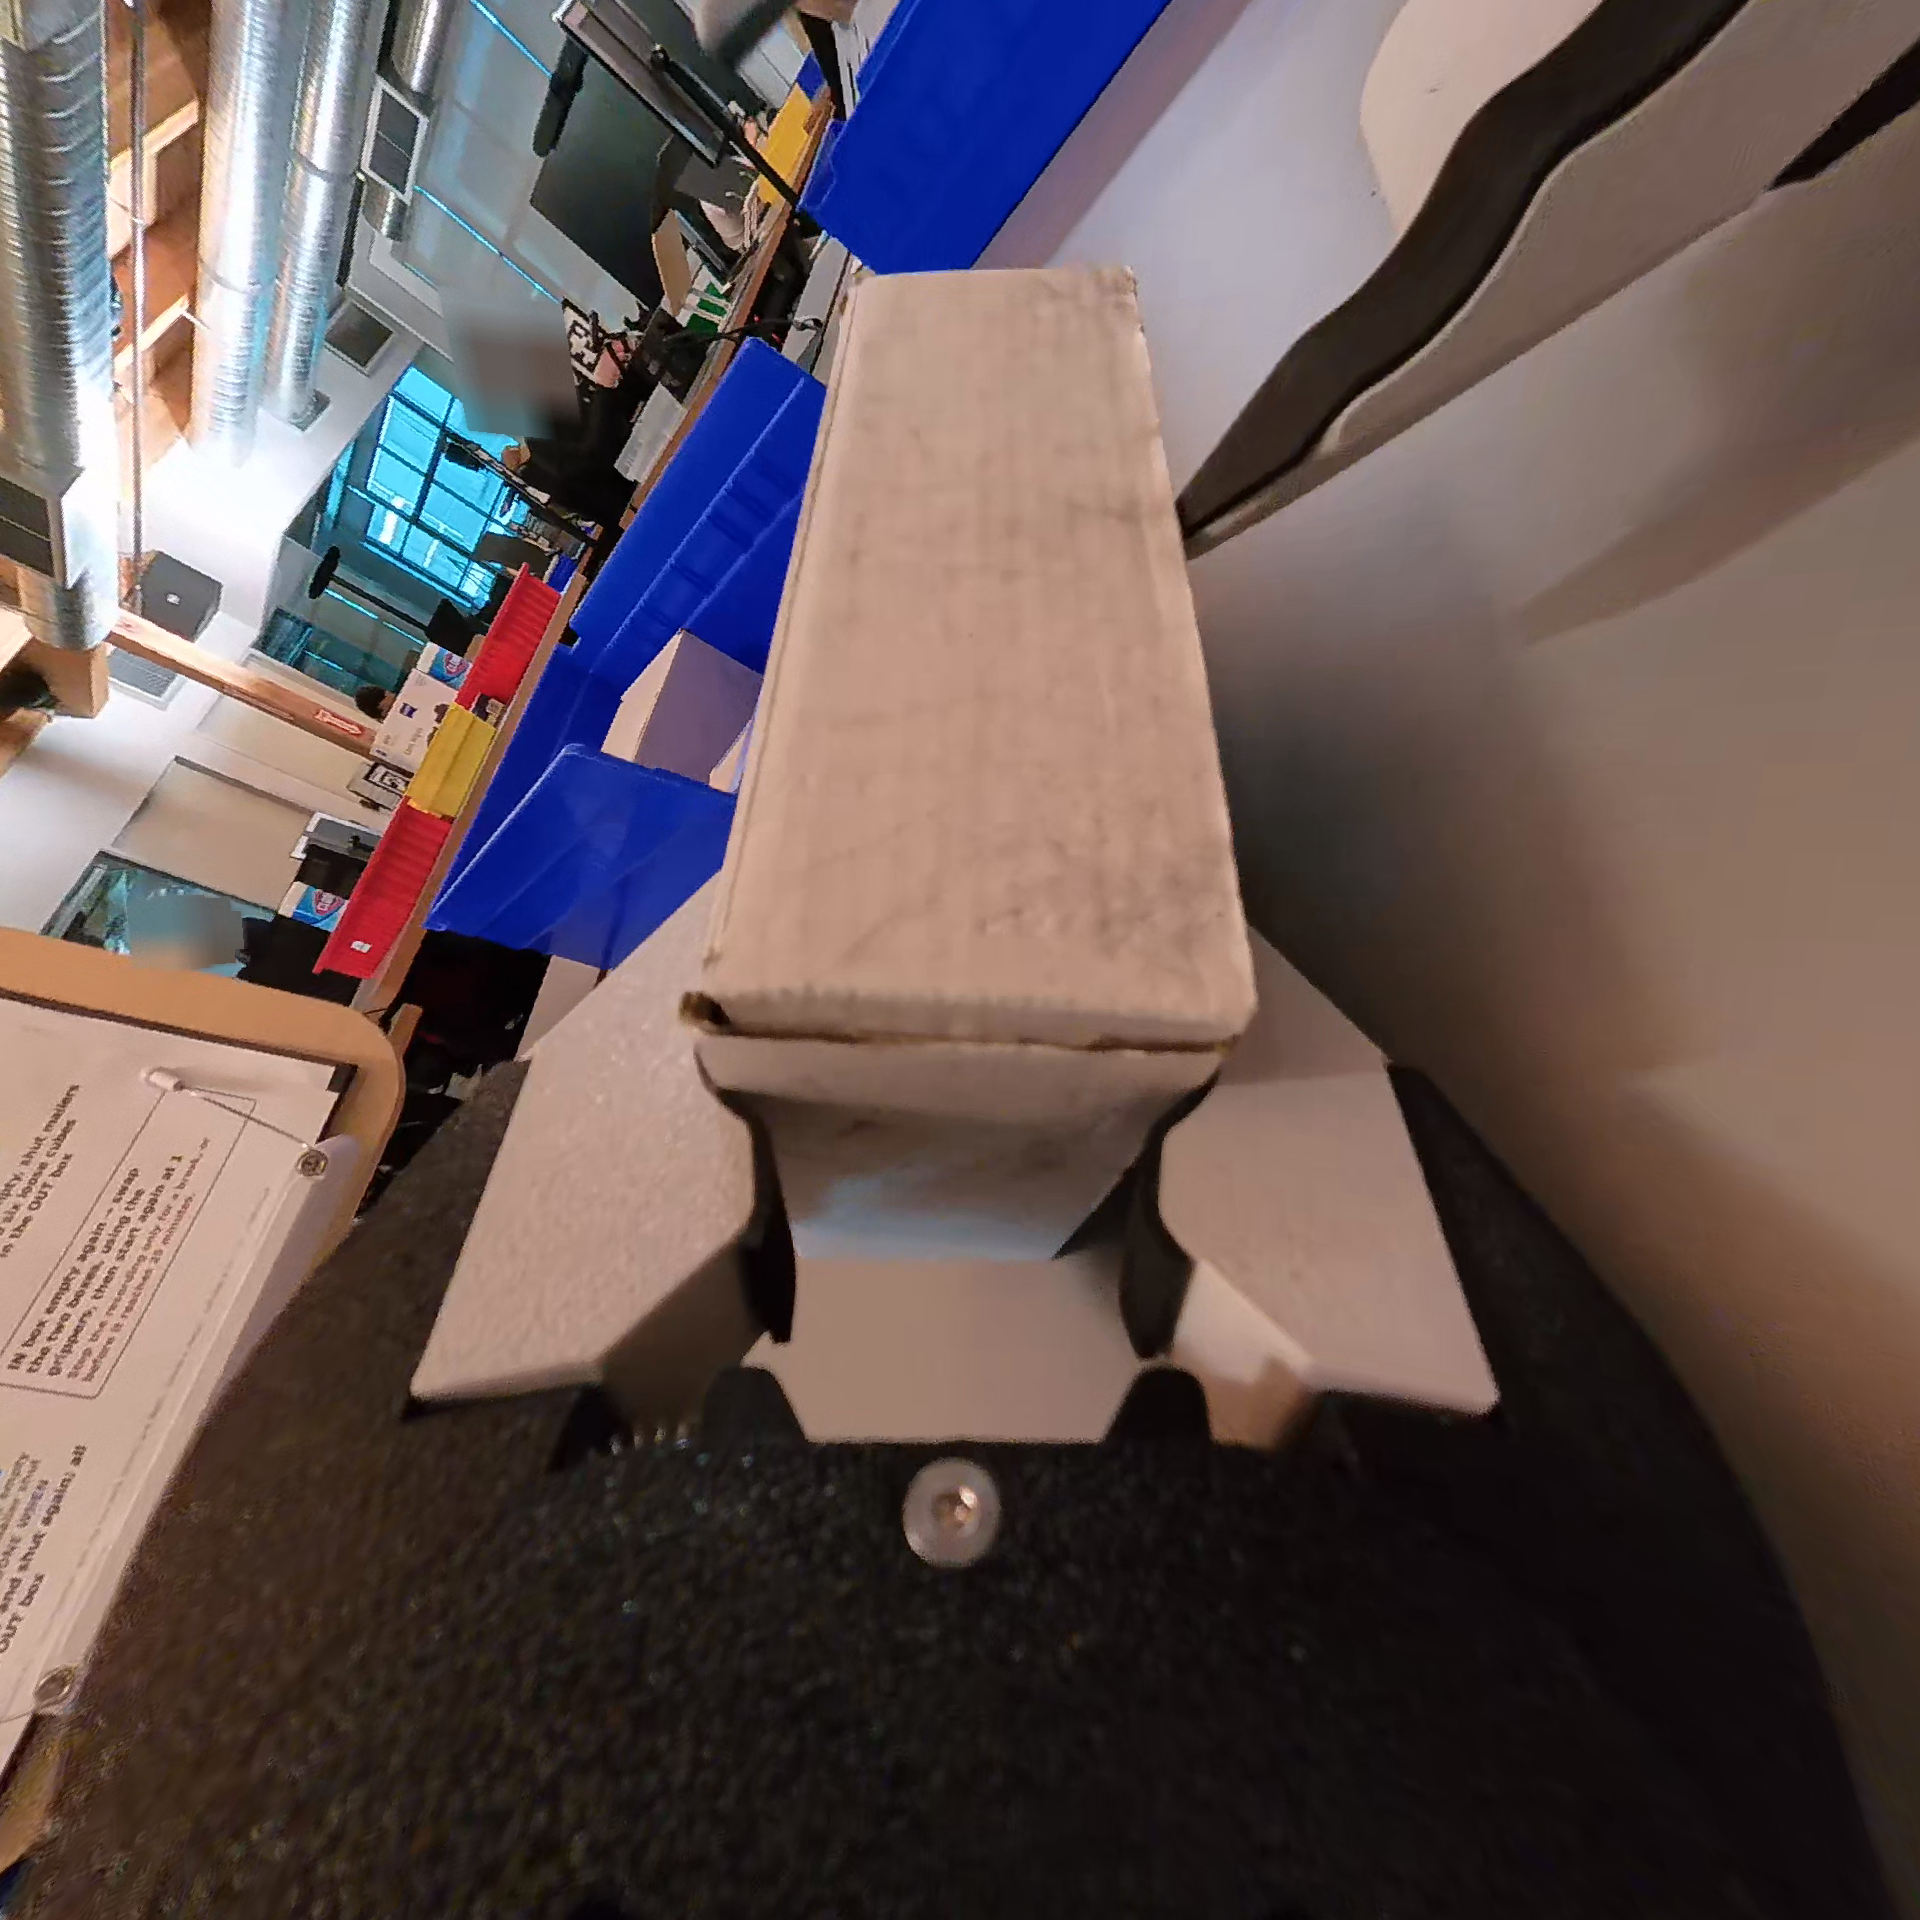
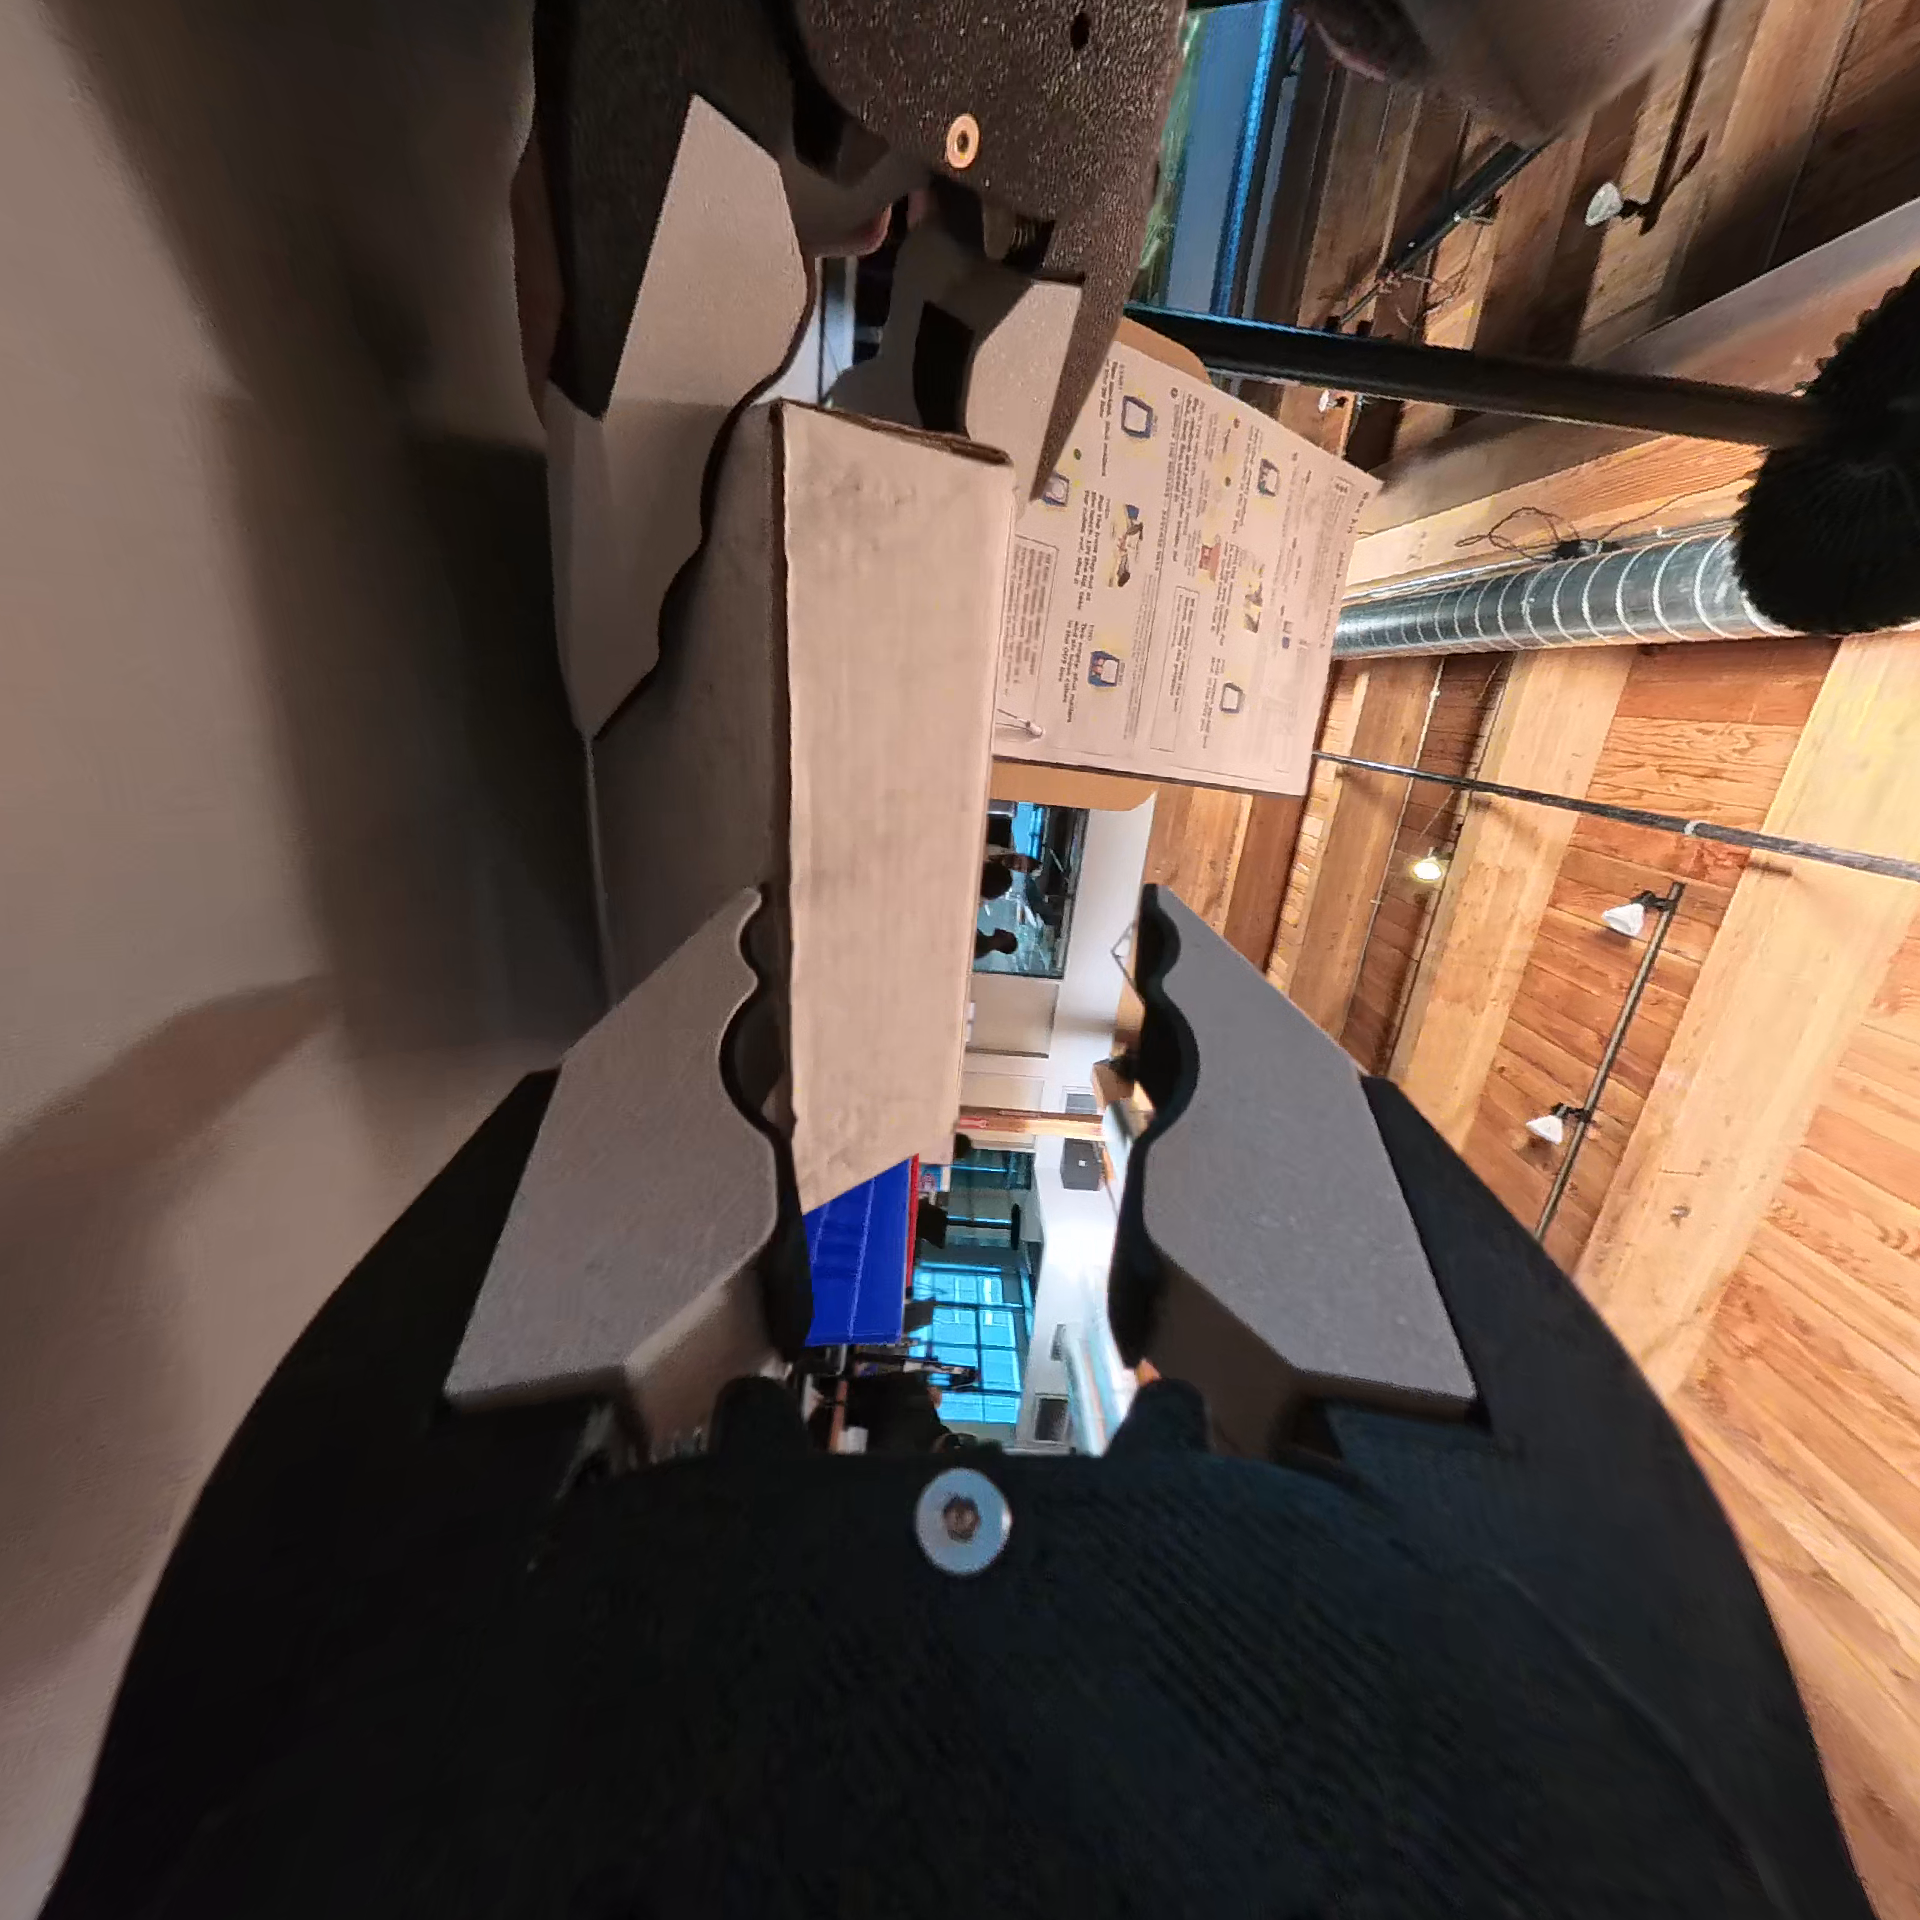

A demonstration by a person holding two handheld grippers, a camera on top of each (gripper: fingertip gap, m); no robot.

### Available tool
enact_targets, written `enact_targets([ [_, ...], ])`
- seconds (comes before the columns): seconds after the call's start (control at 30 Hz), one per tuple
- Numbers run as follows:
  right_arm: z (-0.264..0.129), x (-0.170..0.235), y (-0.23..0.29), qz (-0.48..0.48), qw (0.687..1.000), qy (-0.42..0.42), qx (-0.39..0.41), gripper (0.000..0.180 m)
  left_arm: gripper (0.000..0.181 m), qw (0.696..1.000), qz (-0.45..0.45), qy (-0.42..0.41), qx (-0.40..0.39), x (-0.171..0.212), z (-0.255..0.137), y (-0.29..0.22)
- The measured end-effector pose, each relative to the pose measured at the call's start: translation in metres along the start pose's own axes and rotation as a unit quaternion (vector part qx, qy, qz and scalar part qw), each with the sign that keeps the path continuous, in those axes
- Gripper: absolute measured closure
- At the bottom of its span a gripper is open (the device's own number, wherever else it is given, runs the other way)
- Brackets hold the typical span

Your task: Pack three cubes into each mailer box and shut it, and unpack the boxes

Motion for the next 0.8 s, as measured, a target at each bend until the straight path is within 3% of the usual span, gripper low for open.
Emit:
enact_targets([
  [0.3,0.0,-0.004,0.012,-0.058,0.998,-0.005,-0.003,0.139,0.107,1.0,0.007,0.006,0.001,0.0,0.002,-0.001],
  [0.5,0.0,0.002,0.02,-0.025,1.0,0.003,-0.01,0.16,0.108,1.0,0.01,0.012,0.001,-0.001,0.004,-0.002],
  [0.8,-0.001,0.003,0.015,-0.031,0.999,0.014,0.014,0.158,0.108,1.0,0.004,0.013,0.003,-0.002,0.005,-0.002],
])
Point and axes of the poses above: each gripper's, where its closed fingertips meet, z out along the fingers, x out of its underside, y = z × x across the jaws, the point moved 1 cm from there along -z, back along the fingers, and after that the axes turned 5 degrees about -x, right-handed, at the moved point
